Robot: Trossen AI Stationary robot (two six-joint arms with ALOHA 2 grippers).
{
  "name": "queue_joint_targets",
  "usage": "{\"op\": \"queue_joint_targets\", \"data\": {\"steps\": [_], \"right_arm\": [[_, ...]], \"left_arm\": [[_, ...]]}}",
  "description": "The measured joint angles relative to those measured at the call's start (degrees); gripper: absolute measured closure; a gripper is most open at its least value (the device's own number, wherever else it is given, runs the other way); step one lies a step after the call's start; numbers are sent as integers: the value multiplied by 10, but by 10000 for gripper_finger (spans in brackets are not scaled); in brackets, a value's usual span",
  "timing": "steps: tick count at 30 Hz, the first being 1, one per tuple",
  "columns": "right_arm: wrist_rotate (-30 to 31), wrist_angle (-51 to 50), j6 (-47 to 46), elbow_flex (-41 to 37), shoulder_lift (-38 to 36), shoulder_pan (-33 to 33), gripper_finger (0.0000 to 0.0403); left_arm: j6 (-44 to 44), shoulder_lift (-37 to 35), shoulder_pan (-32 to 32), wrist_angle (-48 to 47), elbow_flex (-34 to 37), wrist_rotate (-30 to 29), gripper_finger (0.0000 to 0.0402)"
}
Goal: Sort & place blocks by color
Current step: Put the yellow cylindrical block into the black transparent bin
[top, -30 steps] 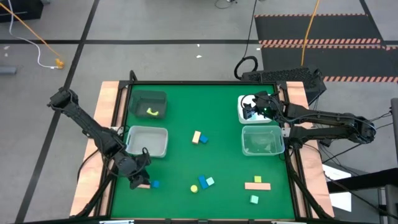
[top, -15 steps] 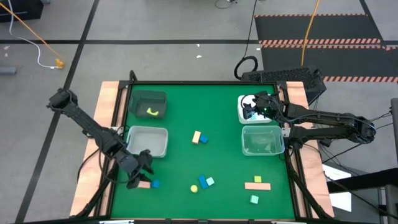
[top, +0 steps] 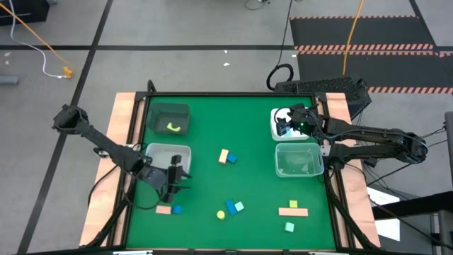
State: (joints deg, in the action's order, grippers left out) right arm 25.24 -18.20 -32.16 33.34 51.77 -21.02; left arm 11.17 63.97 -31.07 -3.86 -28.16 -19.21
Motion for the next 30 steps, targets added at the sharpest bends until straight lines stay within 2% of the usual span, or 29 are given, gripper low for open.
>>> {"op": "queue_joint_targets", "data": {"steps": [4,11,14,21,30], "right_arm": [[0,0,-1,0,0,0,138],[0,0,0,0,0,0,138],[0,0,-1,0,0,0,138],[0,0,0,0,0,0,138],[0,0,-1,0,0,0,138]], "left_arm": [[-23,58,7,63,1,-33,215],[-23,128,-1,228,-16,-35,215],[-33,160,-14,233,-60,-35,215],[-55,266,-43,170,-184,-38,215],[-10,363,-66,189,-261,-39,208]]}}
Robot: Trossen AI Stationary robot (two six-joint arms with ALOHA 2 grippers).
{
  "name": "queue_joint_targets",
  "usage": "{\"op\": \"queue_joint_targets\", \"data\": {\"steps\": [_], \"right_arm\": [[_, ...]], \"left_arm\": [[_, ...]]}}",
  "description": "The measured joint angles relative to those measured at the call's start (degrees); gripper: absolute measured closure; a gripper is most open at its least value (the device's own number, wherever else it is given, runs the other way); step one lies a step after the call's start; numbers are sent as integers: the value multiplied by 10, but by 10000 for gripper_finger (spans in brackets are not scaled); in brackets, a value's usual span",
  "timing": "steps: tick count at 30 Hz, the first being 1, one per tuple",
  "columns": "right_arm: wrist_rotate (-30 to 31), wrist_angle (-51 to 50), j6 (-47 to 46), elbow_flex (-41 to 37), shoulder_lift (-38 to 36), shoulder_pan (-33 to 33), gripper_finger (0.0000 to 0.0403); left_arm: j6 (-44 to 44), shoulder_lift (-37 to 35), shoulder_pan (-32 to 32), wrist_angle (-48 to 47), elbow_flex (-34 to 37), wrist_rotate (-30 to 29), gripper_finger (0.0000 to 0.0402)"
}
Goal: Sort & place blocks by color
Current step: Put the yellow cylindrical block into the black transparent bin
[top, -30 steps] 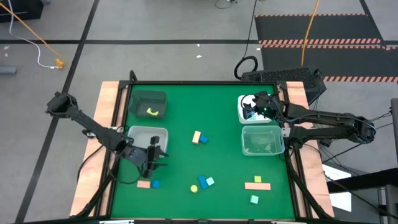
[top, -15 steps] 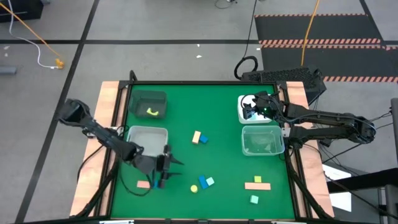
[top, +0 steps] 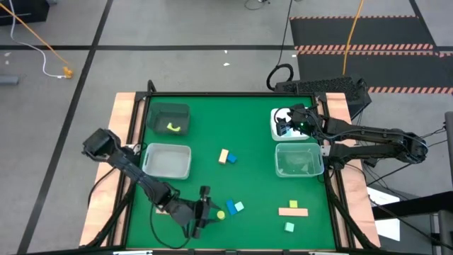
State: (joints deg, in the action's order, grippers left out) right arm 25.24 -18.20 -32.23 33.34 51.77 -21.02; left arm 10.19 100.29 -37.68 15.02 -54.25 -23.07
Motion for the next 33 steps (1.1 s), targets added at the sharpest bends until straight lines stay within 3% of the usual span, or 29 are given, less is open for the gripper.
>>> {"op": "queue_joint_targets", "data": {"steps": [12,19,26,33], "right_arm": [[0,0,1,0,0,0,138],[0,0,1,0,0,0,138],[0,0,0,0,0,0,138],[0,0,1,0,0,0,138]], "left_arm": [[33,62,-4,26,-10,-24,126],[92,99,6,36,-10,-31,108],[141,111,11,55,-10,-27,138],[161,112,13,35,-10,-24,230]]}}
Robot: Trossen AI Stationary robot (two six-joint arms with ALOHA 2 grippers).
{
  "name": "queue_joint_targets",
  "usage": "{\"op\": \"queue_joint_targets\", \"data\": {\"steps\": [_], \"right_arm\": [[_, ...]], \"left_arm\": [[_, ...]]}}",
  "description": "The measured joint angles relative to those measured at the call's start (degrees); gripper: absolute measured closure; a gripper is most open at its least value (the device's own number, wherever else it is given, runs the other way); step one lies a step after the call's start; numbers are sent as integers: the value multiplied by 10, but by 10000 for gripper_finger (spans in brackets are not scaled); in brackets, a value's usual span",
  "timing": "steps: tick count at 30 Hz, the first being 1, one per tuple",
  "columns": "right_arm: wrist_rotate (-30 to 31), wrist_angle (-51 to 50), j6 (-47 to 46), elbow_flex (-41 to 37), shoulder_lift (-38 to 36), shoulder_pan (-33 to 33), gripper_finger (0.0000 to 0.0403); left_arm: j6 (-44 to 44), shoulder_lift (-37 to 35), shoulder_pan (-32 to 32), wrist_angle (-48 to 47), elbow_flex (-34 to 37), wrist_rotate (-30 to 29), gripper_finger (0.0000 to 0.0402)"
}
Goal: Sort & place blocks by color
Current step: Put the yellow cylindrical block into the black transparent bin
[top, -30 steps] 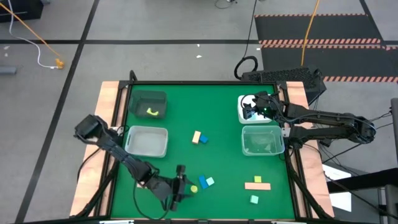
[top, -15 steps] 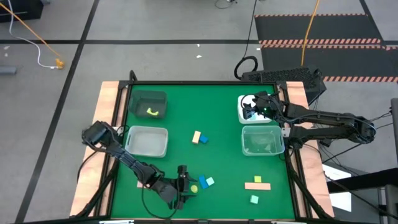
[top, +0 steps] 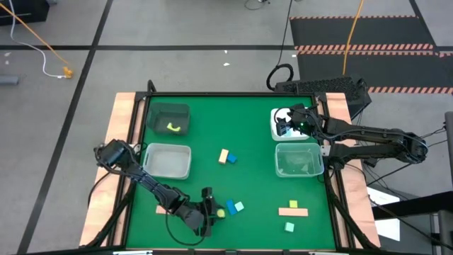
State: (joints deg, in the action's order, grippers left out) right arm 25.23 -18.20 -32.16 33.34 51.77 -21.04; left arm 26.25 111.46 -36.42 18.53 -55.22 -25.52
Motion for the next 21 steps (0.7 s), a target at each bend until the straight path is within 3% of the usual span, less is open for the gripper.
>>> {"op": "queue_joint_targets", "data": {"steps": [3,12,21], "right_arm": [[0,0,-1,0,0,0,138],[0,0,0,0,0,0,138],[0,0,0,0,0,0,138]], "left_arm": [[-1,0,0,6,0,0,271],[-22,-16,17,83,0,-33,272],[-137,-136,98,84,-1,-67,272]]}}
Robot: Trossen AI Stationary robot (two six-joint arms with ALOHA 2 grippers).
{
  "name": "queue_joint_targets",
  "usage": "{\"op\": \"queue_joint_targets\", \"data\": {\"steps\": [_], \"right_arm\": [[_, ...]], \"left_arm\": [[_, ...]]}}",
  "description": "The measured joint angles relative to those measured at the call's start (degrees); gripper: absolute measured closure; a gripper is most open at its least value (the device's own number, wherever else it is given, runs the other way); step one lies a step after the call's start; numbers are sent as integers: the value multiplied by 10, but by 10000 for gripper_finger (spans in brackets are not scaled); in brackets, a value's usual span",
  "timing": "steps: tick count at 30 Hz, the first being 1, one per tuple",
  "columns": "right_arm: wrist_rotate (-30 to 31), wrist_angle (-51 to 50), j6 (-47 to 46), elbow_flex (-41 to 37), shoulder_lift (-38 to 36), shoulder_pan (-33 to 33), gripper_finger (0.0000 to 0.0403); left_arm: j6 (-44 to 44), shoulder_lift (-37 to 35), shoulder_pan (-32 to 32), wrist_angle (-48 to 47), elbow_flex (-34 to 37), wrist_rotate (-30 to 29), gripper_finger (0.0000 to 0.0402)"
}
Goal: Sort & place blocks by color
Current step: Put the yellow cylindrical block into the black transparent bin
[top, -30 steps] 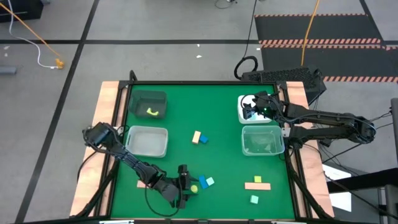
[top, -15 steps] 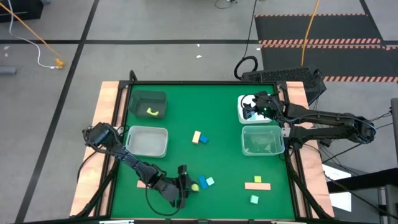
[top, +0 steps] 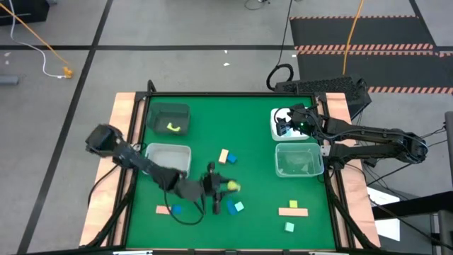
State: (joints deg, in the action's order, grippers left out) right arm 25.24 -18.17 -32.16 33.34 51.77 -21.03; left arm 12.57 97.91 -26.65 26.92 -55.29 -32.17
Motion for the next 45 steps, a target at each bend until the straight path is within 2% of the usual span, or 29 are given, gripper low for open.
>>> {"op": "queue_joint_targets", "data": {"steps": [6,8,17,23,29,33,36,41,45], "right_arm": [[0,0,0,0,0,0,138],[0,0,-1,0,0,0,138],[0,11,1,0,0,0,138],[0,13,0,0,0,0,138],[0,47,-2,0,0,0,138],[0,99,-6,0,0,0,138],[0,157,-34,0,0,0,138],[0,258,-46,0,0,0,138],[0,319,-49,0,0,0,138]], "left_arm": [[-104,-106,62,-58,0,0,272],[-115,-138,81,-69,0,0,272],[-65,-247,137,-64,0,0,272],[-65,-296,176,-43,0,-14,272],[-78,-332,220,-70,0,-68,272],[-78,-343,256,-137,0,-122,272],[-45,-348,288,-213,0,-149,272],[94,-347,353,-368,0,-147,272],[212,-347,412,-506,0,-116,272]]}}
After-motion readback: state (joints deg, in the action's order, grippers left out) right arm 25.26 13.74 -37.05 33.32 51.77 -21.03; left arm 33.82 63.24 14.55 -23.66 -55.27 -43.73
